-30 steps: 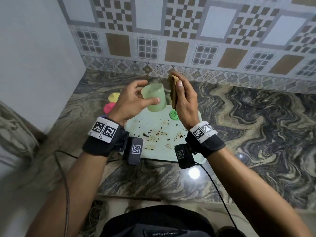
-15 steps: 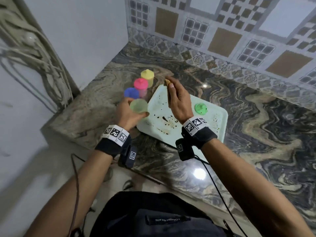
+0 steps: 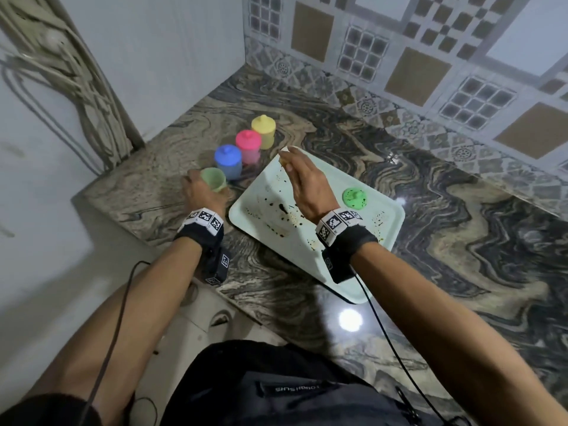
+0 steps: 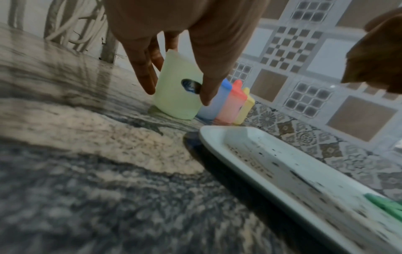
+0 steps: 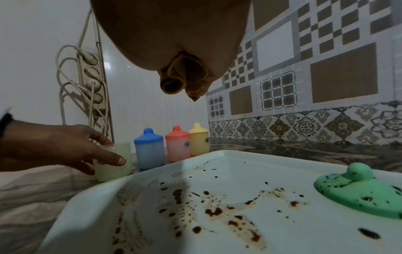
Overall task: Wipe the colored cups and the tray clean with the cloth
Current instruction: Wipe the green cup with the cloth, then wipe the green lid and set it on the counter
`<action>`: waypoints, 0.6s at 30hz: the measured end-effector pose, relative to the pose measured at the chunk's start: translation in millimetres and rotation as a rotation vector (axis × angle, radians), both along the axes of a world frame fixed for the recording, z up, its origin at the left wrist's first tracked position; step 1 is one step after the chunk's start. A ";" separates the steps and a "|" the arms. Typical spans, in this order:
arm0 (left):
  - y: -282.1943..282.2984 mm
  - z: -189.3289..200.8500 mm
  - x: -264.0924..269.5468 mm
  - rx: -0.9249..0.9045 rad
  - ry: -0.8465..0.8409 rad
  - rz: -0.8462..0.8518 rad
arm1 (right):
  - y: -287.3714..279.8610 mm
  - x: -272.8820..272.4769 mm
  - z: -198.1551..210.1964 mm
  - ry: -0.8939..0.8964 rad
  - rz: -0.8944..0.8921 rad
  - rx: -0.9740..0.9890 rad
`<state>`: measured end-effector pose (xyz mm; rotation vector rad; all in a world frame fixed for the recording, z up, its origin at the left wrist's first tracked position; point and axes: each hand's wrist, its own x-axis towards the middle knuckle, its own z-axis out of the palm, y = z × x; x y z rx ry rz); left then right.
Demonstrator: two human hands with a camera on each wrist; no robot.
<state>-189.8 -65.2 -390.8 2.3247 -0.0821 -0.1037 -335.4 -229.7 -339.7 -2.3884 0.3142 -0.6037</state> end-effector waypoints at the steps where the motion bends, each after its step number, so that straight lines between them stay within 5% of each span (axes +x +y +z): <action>1: -1.7 -0.1 1.3 0.004 -0.017 -0.002 | -2.0 0.0 -0.5 0.009 0.002 -0.009; 5: -3.4 -3.4 4.6 0.059 -0.070 0.019 | -9.9 2.4 -3.0 0.082 0.011 -0.116; 11: -7.6 7.0 -5.8 0.058 -0.455 0.064 | -19.2 1.8 -9.2 0.119 -0.018 -0.171; 18: -68.6 25.3 -36.5 -0.024 -0.670 -0.316 | -28.0 -24.9 -11.6 0.105 -0.117 -0.199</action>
